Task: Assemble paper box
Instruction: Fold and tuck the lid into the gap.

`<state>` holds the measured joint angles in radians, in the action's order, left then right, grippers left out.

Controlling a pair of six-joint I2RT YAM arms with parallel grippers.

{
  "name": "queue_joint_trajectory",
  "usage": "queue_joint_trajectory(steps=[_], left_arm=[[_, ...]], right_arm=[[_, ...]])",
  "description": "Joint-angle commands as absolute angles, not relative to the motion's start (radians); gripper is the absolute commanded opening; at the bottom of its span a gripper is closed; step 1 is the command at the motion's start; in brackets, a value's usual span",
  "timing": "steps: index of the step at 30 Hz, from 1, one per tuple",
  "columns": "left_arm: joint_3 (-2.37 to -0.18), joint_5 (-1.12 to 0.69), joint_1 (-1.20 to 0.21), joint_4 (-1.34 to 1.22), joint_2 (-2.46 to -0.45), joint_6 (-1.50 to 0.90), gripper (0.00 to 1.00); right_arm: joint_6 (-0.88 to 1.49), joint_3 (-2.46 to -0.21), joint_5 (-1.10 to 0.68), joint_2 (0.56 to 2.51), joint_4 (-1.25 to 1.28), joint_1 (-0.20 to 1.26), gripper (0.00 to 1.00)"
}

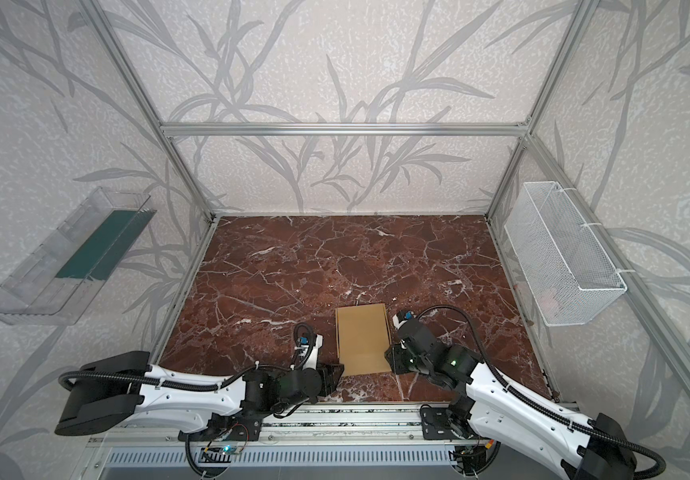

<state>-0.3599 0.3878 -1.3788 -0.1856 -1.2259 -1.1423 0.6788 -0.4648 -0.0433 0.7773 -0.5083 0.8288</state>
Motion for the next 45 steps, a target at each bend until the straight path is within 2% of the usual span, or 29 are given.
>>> queue_joint_trajectory(steps=[1,6,12,16,21,34,45], left_arm=[[-0.38,0.41,-1.373,-0.15,-1.197,-1.112,0.6],[-0.42,0.451,-1.343,-0.015,-1.079,-1.028,0.61],[-0.546,0.288,-1.124,0.135,-1.035,-0.849,0.62],[-0.686,0.17,-0.99,0.207,-1.141,-0.729,0.63],[-0.842,0.042,-0.89,0.237,-1.326,-0.654,0.64],[-1.214,-0.027,-0.815,0.461,-1.738,-0.554,0.64],[-1.328,-0.043,-0.771,0.5,-1.872,-0.519,0.64]], right_arm=[[0.656,-0.482,-0.056,0.762,-0.58,0.836,0.36],[0.646,-0.472,-0.064,0.719,-0.592,0.836,0.4],[0.66,-0.493,-0.114,0.714,-0.575,0.847,0.42],[0.702,-0.46,-0.163,0.719,-0.47,0.895,0.42],[0.719,-0.456,-0.127,0.743,-0.397,0.99,0.42],[0.779,-0.374,-0.117,0.796,-0.221,1.083,0.41],[0.794,-0.343,-0.103,0.816,-0.193,1.096,0.4]])
